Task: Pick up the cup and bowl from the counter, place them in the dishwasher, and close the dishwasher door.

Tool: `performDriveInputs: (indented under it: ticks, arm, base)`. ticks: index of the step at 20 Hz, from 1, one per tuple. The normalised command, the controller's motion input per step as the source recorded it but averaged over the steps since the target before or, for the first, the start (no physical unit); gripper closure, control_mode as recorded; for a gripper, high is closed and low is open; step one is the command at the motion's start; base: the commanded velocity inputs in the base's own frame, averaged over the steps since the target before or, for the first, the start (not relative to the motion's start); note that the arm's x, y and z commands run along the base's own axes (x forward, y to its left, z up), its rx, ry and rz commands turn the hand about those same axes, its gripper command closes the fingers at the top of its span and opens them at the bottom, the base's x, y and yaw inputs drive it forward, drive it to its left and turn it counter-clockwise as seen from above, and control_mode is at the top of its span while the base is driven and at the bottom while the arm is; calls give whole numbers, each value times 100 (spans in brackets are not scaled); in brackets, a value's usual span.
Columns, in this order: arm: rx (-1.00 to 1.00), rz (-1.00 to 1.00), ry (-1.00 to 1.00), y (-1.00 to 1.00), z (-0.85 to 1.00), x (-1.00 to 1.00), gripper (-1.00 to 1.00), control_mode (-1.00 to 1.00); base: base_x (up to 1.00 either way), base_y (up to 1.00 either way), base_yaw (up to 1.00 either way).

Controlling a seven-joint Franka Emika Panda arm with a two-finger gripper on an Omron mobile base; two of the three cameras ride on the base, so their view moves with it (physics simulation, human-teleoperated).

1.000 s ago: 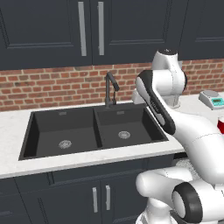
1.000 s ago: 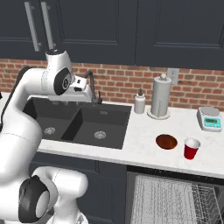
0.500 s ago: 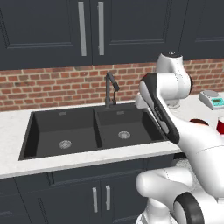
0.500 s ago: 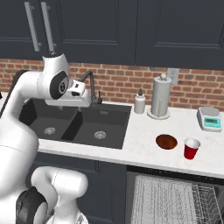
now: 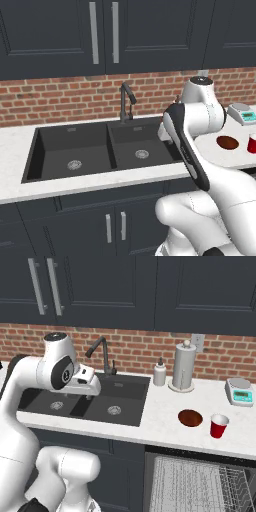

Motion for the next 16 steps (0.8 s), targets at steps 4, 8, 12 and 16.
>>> performDriveInputs:
  ticks: [4,8,12,16]
  arm:
    - [0,-1,-5,0,-13,-12,-100,-100]
    - [2,-3,-7,-6,-6,0,-100,-100]
    - [3,0,-3,-8,-8,0,-100,-100]
    - [0,-3,0,0,-1,5,-100,100]
  base:
    - [0,0,0]
    - [0,0,0]
    - [0,0,0]
    - [0,0,-1]
